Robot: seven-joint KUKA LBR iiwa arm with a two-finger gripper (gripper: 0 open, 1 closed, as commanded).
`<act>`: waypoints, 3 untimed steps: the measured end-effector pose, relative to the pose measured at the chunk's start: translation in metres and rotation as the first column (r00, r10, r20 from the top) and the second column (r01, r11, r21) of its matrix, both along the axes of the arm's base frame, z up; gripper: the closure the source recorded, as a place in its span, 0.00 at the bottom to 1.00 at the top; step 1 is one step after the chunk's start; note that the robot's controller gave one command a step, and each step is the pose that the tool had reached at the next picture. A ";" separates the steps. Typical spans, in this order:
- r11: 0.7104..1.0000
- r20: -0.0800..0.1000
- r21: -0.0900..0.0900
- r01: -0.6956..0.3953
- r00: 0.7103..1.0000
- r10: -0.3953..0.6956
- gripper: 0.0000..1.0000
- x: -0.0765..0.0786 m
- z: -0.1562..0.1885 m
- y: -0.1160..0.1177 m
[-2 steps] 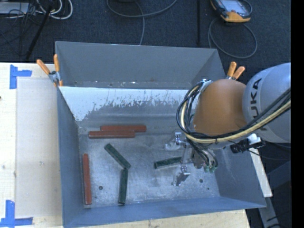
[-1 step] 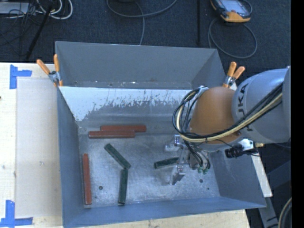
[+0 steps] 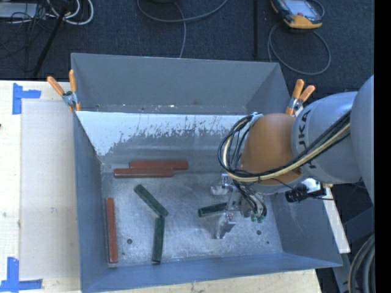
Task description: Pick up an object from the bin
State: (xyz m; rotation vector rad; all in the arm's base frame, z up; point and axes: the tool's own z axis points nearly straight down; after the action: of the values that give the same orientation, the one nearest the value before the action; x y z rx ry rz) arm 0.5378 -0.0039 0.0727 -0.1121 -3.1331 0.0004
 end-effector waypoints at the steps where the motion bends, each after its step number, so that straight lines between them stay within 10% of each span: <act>1: 0.994 0.014 0.003 0.109 0.994 -0.109 0.00 -0.009 0.001 0.002; 2: 1.000 0.008 0.000 0.005 1.000 -0.005 0.00 -0.001 0.002 0.001; 3: 0.994 0.018 0.001 0.109 0.994 -0.109 1.00 -0.005 0.005 0.002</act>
Offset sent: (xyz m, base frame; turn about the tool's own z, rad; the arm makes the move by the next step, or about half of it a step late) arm 0.0000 0.0000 0.0000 0.0000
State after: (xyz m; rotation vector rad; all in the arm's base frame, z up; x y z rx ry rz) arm 0.5331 -0.0019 0.0780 -0.2847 -3.1401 -0.0019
